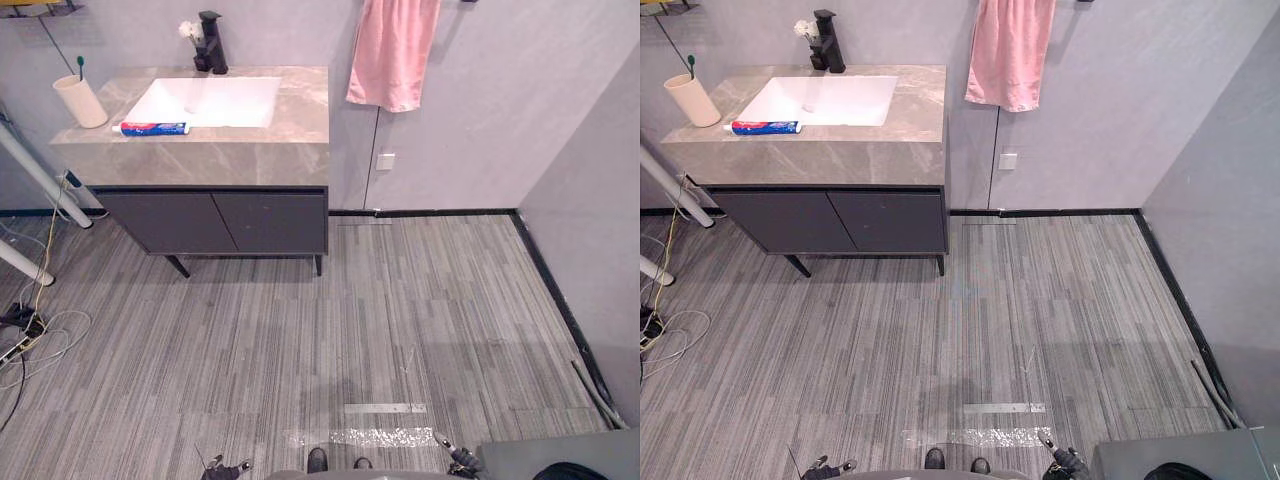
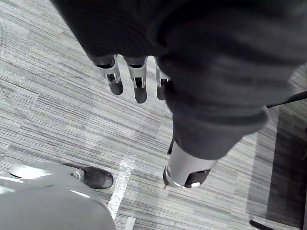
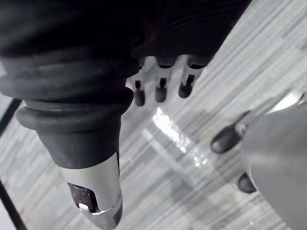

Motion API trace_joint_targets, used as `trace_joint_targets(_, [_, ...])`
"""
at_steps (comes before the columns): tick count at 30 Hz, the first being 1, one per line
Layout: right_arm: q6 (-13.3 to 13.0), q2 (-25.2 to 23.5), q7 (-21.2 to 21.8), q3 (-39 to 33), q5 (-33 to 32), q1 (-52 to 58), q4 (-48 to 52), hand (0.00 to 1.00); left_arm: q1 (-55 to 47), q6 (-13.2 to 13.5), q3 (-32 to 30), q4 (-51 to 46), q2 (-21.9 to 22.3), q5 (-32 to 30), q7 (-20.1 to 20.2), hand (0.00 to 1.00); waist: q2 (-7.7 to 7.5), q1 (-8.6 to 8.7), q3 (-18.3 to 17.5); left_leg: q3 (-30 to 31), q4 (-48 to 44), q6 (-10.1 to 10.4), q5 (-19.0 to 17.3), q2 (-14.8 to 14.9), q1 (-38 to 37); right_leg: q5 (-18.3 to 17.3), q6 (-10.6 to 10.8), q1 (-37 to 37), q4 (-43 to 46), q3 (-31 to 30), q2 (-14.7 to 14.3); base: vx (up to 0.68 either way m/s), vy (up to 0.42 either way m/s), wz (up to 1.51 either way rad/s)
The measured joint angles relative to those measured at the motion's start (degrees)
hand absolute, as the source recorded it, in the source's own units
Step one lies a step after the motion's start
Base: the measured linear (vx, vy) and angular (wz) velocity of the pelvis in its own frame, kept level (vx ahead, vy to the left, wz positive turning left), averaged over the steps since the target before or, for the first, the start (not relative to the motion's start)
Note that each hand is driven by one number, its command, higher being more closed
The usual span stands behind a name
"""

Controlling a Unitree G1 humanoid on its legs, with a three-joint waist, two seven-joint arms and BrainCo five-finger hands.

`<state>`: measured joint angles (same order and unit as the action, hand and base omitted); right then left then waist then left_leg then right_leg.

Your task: Organize washtable

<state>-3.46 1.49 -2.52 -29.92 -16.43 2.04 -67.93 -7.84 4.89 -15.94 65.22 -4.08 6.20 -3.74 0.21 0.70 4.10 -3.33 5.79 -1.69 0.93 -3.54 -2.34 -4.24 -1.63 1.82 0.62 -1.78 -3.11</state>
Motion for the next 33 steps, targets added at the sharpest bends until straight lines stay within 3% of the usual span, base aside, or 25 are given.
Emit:
trace_joint_targets(17, [0.1, -1.1, 0.0, -5.1, -2.5, 1.2, -0.5, 0.00, 0.0, 0.0, -2.5, 0.1, 0.5, 0.5, -0.1, 0.00, -0.06, 0.07, 0.0, -0.9, -0.3, 0.0, 0.0, 0.6, 0.1, 0.7, -0.8, -0.1, -0.4, -0.9, -0.6, 0.01, -0.002, -0.03])
trace_joint_targets(21, [0.0, -1.1, 0.0, -5.1, -3.5, 0.6, -0.3, 0.00, 0.1, 0.0, -3.1, 0.0, 0.6, 1.0, -0.1, 0.00, -0.06, 0.01, 0.5, -2.8, -0.3, 0.9, -0.6, 1.4, 0.2, 1.1, -1.2, -0.7, -0.4, -2.6, -1.4, -0.01, -0.023, -0.25])
trace_joint_targets(23, [0.0, -1.7, 0.1, -5.2, -3.5, 0.6, 0.1, 0.00, -0.1, 0.0, -6.4, -0.1, 1.2, 1.3, -0.1, 0.00, -0.42, -0.31, 1.2, -5.8, -1.4, 1.7, -2.1, 2.4, -0.1, 0.5, -1.6, -1.1, 1.3, -4.5, -2.3, 0.01, -0.056, -0.64])
trace_joint_targets(24, [0.0, -2.7, 0.0, -5.2, -3.7, 0.7, 1.1, 0.00, 0.0, 0.0, -9.2, -1.0, 1.9, 2.2, -0.1, 0.00, -1.17, -0.45, 2.9, -7.6, -8.4, 1.8, -5.6, 3.4, 1.7, -0.6, -1.9, -1.0, 3.4, -5.9, -2.7, -0.01, -0.118, -0.76])
trace_joint_targets(25, [-0.1, -3.3, 0.1, -5.1, -3.8, 1.7, 2.8, 0.00, 0.0, 0.0, -11.9, -2.4, 2.9, 2.3, -0.1, 0.00, -1.01, -1.12, 4.0, -9.5, -20.5, 2.0, -10.9, 6.1, 6.1, -1.8, -3.0, -1.5, 5.4, -6.5, -3.8, -0.05, -0.137, -0.68])
trace_joint_targets(26, [-0.1, -3.3, 0.0, -4.9, -3.8, 2.4, 3.8, 0.00, 0.3, 0.0, -12.9, -2.9, 3.3, 2.6, -0.2, 0.00, -0.52, -1.27, 4.4, -10.2, -27.4, 1.8, -13.0, 7.9, 8.8, -2.7, -4.2, -1.7, 6.2, -6.8, -4.8, -0.10, -0.144, -0.56])
trace_joint_targets(27, [-0.2, -3.1, -0.1, -3.9, -3.9, 3.5, 4.3, 0.00, 0.4, 0.1, -14.5, -4.3, 4.3, 3.9, -0.1, 0.00, -0.26, -1.63, 4.9, -10.4, -41.7, 1.8, -14.0, 11.4, 15.1, -3.6, -5.5, -1.8, 7.8, -7.5, -6.3, -0.04, -0.110, -0.46])
trace_joint_targets(28, [-0.2, -3.2, -0.4, -3.0, -4.4, 4.0, 4.3, 0.00, 0.0, 0.3, -15.6, -5.2, 5.1, 5.0, -0.2, 0.00, -0.14, -1.89, 5.0, -9.1, -49.9, 2.6, -14.7, 13.2, 19.6, -4.5, -6.8, -1.2, 9.4, -8.4, -7.1, 0.06, -0.093, -0.44])
trace_joint_targets(30, [-0.1, -2.9, -0.8, -2.8, -4.5, 5.0, 4.5, 0.00, -0.7, 0.5, -15.5, -5.3, 5.2, 6.8, -0.3, 0.00, -0.63, -1.92, 5.1, -7.3, -51.3, 4.2, -15.4, 13.5, 23.2, -6.1, -7.4, -0.8, 11.1, -9.7, -7.2, 0.15, -0.031, -0.35])
trace_joint_targets(32, [0.0, -2.8, -1.0, -2.7, -4.5, 5.0, 5.9, 0.00, -1.3, 0.6, -14.8, -6.7, 5.9, 7.2, -0.3, 0.00, -0.35, -2.47, 5.1, -6.1, -45.1, 5.0, -14.9, 13.1, 25.3, -7.5, -7.4, -0.7, 11.8, -12.3, -6.6, 0.25, 0.075, -0.58])
trace_joint_targets(33, [0.0, -2.7, -1.0, -2.6, -4.4, 4.8, 6.5, 0.00, -1.3, 0.6, -14.8, -6.7, 6.2, 7.3, -0.3, 0.00, -0.16, -3.38, 5.0, -5.3, -39.0, 6.8, -13.8, 12.5, 26.3, -8.3, -7.2, -0.4, 12.0, -14.1, -6.1, 0.31, 0.118, -0.64])
